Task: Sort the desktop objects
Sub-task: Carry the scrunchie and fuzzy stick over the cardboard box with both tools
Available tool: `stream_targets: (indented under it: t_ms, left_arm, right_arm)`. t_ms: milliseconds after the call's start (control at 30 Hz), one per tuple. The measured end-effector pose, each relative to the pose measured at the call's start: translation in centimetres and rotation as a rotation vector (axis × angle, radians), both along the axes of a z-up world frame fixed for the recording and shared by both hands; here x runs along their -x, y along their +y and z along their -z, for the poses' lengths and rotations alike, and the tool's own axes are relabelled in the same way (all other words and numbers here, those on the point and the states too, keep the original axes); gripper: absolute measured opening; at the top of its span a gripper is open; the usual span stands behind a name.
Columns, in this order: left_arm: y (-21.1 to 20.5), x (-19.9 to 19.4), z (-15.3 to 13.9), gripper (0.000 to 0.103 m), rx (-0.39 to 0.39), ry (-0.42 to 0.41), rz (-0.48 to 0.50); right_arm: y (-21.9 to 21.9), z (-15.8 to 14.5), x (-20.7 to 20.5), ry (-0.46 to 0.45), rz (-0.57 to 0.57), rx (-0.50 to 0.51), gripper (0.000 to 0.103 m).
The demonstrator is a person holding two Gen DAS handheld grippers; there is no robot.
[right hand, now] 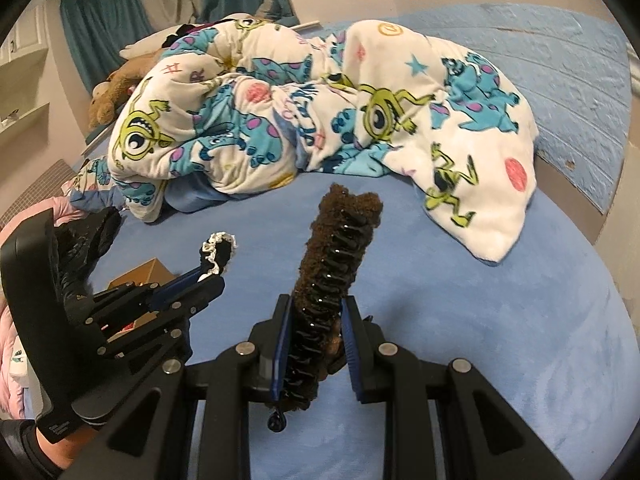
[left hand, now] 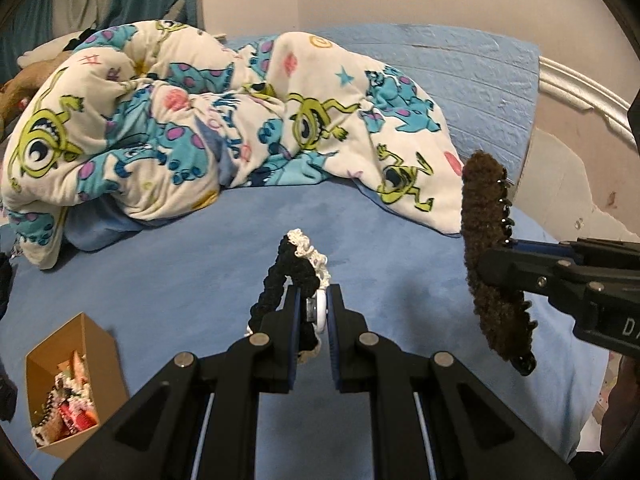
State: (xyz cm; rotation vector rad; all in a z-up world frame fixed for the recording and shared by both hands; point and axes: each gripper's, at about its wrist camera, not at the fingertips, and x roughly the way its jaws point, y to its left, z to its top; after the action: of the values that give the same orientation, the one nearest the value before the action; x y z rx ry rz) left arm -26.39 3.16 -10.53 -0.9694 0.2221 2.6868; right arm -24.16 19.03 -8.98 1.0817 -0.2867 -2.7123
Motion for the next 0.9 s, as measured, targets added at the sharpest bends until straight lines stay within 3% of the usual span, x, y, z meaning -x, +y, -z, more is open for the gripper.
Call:
stream_targets:
  t_ms: [900]
  left_arm:
    - [-11.8,-3.6,-3.3,0.013,-0.046,0.050,-0.187]
  right_arm:
    - [-12.2,-4.0,0.1,0.057,-0.143,-0.072,0.024]
